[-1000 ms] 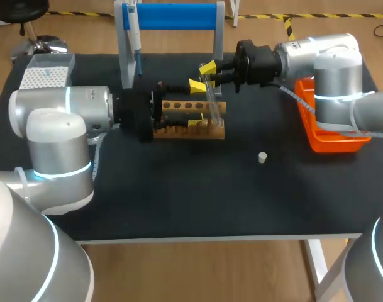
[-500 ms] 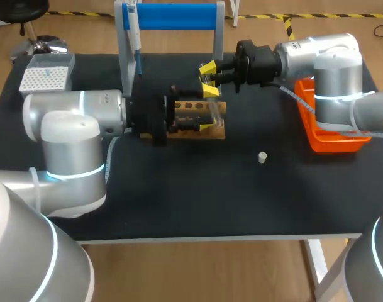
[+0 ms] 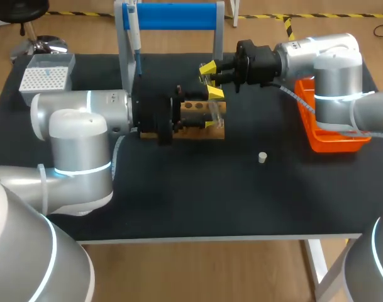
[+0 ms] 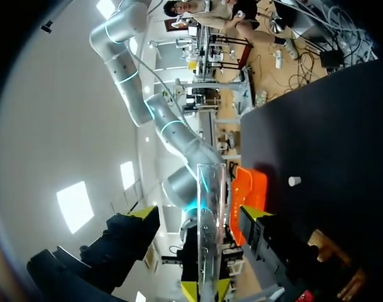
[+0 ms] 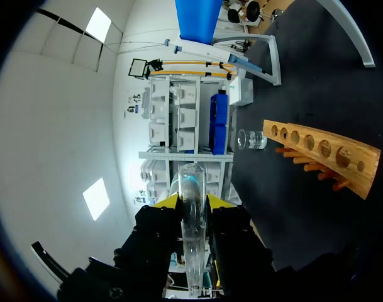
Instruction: Invert the test tube, pick up the pipette, mount the tip to pipette, aspirate from beaker and dispense into the tube, eject the tip, return the pipette, and cap with the stopper.
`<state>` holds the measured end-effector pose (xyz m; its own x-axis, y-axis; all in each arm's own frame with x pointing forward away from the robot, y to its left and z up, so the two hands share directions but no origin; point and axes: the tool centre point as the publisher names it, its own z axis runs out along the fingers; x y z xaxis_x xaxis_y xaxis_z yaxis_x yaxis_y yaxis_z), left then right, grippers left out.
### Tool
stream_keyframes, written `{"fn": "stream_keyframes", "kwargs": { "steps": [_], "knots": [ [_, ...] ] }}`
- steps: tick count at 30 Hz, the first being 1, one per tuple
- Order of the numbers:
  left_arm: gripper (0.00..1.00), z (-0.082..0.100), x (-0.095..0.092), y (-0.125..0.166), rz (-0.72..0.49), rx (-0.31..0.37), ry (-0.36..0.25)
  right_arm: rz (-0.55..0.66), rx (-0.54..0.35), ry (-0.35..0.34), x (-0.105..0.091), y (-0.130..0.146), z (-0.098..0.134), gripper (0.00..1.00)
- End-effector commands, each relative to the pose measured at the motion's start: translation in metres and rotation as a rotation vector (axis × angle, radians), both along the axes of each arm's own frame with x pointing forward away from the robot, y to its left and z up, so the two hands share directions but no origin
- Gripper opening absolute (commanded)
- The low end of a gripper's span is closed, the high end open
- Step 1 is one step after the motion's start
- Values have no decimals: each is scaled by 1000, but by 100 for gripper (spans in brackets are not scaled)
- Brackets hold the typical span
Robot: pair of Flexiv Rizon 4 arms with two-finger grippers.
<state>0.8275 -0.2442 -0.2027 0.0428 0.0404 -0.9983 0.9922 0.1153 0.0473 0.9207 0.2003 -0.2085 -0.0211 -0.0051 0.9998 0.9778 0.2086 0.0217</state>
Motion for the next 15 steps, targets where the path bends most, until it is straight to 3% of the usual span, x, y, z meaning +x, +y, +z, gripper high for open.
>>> {"fn": "stream_keyframes", "kwargs": {
  "steps": [1, 11, 14, 15],
  "knots": [
    [72, -2, 3, -4, 8, 0, 2, 2, -3, 0, 0, -1, 1, 0],
    [75, -4, 4, -2, 16, 0, 13, 2, -3, 0, 0, -1, 1, 0],
    [72, -5, 4, -1, 18, -1, 16, 2, -3, 0, 0, -1, 1, 0],
    [66, -5, 4, -1, 18, -1, 17, 2, -3, 0, 0, -1, 1, 0]
  ]
}}
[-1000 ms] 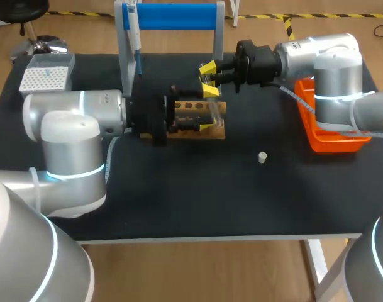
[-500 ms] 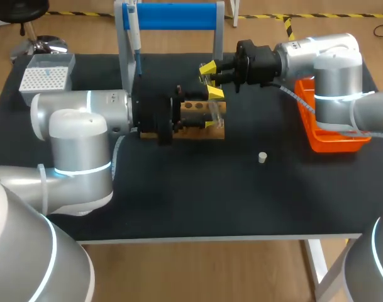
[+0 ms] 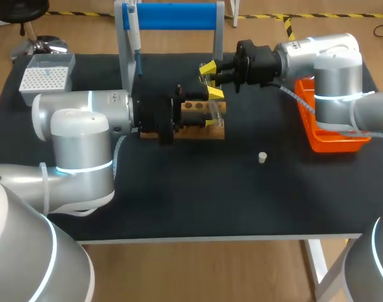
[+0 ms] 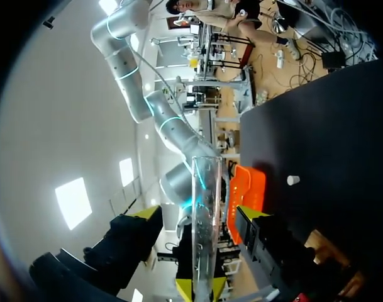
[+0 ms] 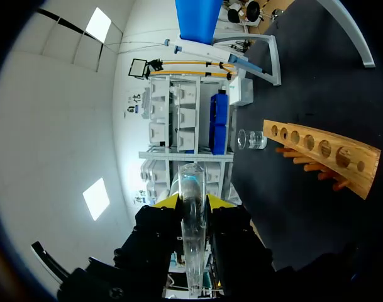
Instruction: Invert the test tube, pick up the pipette, mount the tip to pipette, aspirate from beaker and dispense into the tube, eject the tip, return the pipette, and cap with the stopper.
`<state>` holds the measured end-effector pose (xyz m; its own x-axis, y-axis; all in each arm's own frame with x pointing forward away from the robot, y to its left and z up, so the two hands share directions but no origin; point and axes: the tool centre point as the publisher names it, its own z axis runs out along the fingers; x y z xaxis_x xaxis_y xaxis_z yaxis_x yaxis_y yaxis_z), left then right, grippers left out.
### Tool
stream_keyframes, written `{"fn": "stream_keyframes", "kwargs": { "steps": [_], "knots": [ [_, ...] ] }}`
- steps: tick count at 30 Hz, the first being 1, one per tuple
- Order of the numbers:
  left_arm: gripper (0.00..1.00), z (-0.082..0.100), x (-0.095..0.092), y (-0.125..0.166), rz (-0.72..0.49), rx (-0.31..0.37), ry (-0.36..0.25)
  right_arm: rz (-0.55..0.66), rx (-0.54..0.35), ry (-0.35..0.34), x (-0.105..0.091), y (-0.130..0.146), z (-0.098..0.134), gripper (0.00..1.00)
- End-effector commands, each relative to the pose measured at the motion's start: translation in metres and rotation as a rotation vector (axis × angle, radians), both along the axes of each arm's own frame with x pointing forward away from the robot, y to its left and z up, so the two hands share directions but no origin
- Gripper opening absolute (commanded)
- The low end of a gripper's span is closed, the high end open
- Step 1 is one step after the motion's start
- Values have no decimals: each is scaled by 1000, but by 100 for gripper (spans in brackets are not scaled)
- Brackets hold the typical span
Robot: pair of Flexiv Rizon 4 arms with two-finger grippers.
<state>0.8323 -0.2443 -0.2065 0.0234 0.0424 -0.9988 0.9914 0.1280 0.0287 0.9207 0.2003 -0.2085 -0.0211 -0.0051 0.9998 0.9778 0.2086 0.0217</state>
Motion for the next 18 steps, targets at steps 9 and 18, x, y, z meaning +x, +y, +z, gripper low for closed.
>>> {"fn": "stream_keyframes", "kwargs": {
  "steps": [9, 18],
  "knots": [
    [44, 0, 0, -1, 2, 3, 2, 2, -3, 0, 0, -1, 1, 0],
    [35, -1, 1, -1, -2, 10, 3, 2, -3, 0, 0, -1, 1, 0]
  ]
}}
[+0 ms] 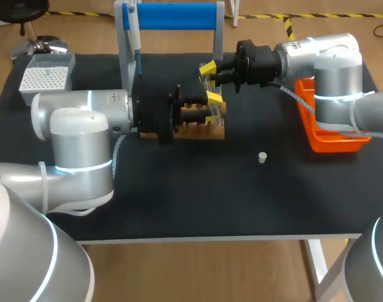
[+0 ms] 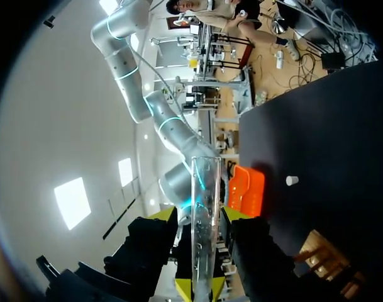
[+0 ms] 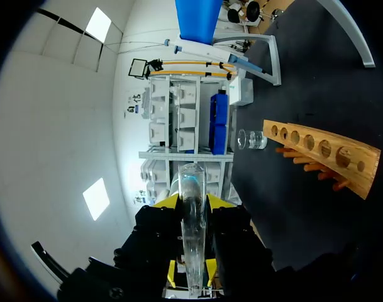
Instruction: Invert the test tube, pick up the pipette, mount the tip to pipette, aspirate from beaker and dispense into the tube, eject the tip, return the pipette, and cap with the stopper.
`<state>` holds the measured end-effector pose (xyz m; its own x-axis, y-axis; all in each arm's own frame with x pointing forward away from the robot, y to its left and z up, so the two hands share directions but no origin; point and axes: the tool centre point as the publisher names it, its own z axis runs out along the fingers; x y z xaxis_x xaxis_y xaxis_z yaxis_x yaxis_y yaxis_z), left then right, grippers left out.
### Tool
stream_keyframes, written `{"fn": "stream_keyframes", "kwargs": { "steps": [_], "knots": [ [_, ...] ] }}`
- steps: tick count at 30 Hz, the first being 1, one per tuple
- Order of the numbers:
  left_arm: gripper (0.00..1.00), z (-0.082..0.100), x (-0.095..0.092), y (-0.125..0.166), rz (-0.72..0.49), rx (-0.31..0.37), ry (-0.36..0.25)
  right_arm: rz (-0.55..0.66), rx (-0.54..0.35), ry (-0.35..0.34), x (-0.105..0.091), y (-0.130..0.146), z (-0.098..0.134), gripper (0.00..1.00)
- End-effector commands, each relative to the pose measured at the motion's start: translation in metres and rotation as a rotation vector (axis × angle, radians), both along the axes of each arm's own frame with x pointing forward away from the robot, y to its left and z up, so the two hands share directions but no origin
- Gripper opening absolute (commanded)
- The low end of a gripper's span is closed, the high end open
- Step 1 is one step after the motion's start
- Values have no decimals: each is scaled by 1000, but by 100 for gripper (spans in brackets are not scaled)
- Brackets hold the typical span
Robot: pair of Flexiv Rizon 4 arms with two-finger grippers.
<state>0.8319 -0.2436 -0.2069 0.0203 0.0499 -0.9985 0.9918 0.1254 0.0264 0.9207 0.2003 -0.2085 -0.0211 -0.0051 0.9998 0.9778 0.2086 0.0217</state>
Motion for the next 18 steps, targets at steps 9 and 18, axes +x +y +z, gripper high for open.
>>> {"fn": "stream_keyframes", "kwargs": {
  "steps": [9, 18],
  "knots": [
    [0, -1, 2, -3, 15, 27, 9, 2, -3, 0, 0, -1, 1, 100],
    [0, -1, 4, -2, 23, 18, 35, 2, -3, 0, 0, -1, 1, 100]
  ]
}}
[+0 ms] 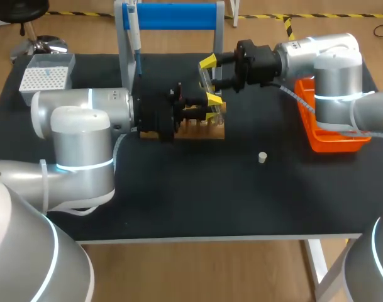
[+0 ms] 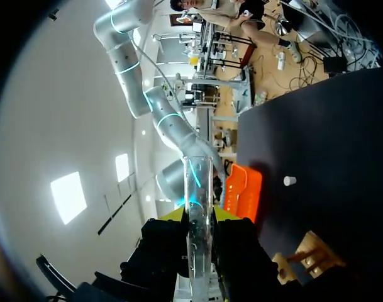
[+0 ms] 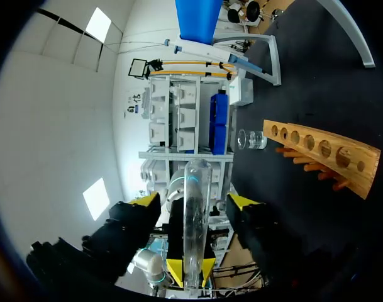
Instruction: Invert the test tube, pick up the pipette, mount the tip to pipette, aspirate from beaker and dispense into the tube, eject the tip, return the pipette, and cap with the stopper.
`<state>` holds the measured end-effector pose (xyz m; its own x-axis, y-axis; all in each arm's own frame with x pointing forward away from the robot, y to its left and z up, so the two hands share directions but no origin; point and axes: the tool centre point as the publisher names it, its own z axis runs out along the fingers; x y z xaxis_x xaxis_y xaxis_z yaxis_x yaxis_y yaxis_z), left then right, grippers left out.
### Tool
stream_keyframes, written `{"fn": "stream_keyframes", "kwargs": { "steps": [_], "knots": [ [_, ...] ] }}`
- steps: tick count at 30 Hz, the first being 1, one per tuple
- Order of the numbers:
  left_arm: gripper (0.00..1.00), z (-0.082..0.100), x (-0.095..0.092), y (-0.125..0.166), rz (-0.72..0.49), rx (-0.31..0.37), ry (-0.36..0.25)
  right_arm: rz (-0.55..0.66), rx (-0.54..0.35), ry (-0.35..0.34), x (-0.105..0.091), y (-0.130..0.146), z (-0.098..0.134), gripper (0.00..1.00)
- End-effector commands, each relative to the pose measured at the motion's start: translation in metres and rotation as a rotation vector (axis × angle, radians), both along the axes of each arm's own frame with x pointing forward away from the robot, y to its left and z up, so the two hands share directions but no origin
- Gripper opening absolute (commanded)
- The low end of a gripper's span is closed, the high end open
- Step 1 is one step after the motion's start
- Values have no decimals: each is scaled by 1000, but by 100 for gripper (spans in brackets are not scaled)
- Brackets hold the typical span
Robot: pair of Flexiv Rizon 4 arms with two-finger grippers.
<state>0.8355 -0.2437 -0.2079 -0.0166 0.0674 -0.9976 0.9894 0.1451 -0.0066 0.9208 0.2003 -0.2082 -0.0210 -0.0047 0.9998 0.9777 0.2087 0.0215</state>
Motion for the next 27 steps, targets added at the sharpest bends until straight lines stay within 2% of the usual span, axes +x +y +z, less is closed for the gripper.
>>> {"fn": "stream_keyframes", "kwargs": {
  "steps": [1, 11, 21, 22, 27],
  "knots": [
    [0, 0, 0, -2, 3, 1, -1, 2, -3, -1, 0, -1, 0, 100],
    [0, 0, 0, -2, 3, 1, -1, 2, -3, -1, 0, -1, 0, 100],
    [0, 0, 0, -2, 3, 1, -1, -54, -22, -249, -15, -65, 8, 100],
    [0, 0, 0, -2, 3, 1, -1, -64, -30, -300, -17, -72, 9, 100],
    [0, 0, 0, -2, 3, 1, -1, -68, -63, -454, -25, -91, 11, 100]
  ]
}}
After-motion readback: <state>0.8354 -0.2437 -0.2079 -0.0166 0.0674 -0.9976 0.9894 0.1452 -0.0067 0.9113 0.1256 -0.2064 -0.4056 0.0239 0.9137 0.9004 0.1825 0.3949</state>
